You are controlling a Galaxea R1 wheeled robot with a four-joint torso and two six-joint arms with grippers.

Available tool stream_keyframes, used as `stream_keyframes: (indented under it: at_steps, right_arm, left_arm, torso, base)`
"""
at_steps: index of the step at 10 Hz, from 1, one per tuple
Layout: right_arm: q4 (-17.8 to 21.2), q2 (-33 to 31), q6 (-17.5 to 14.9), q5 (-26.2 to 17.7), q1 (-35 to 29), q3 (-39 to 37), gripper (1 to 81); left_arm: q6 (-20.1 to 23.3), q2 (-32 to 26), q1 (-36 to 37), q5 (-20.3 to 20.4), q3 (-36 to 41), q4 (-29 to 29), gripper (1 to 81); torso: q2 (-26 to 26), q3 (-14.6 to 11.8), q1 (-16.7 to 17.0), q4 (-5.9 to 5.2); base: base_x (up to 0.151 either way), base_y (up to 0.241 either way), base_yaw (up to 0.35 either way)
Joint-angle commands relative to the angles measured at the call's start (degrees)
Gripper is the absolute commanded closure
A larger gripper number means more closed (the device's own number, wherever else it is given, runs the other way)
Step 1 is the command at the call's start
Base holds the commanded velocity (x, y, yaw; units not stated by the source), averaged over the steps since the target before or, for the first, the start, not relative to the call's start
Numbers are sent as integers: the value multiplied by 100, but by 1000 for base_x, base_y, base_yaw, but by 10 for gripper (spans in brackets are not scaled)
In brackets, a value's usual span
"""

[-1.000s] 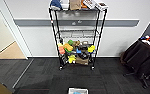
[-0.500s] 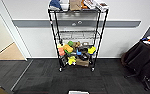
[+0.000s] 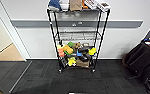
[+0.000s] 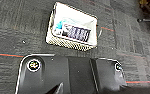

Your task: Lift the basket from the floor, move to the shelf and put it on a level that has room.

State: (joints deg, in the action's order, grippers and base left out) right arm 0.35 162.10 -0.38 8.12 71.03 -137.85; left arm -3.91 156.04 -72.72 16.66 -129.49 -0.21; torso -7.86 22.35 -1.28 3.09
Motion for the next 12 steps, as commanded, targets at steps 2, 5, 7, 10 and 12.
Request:
stream_keyframes:
  at_steps: [2, 5, 7, 10, 12]
  right_arm:
    - [-44, -70, -15, -258, -313, 23, 10]
    - [-44, -70, -15, -249, -321, 14, 10]
    - [0, -70, 20, -249, -304, -21, 10]
    - [17, 44, 20, -249, -190, -136, 10]
    - [35, 53, 38, -249, -128, -162, 10]
  left_arm:
    - [5, -90, 271, -269, 64, 73, 10]
    - [5, -81, 253, -295, 81, 73, 10]
    - [-30, -20, 184, -348, 38, -162, 10]
    - [-162, -55, 148, -848, -7, -471, 10]
    - [-171, -134, 174, -1348, 169, -471, 10]
  torso:
    - [0, 0, 0, 0]
    - [0, 0, 0, 0]
    - [2, 0, 0, 0]
    - [2, 0, 0, 0]
    - [-571, 0, -369, 0]
  base:
    - [32, 0, 0]
    - [0, 0, 0]
    - [0, 0, 0]
    - [0, 0, 0]
    - [0, 0, 0]
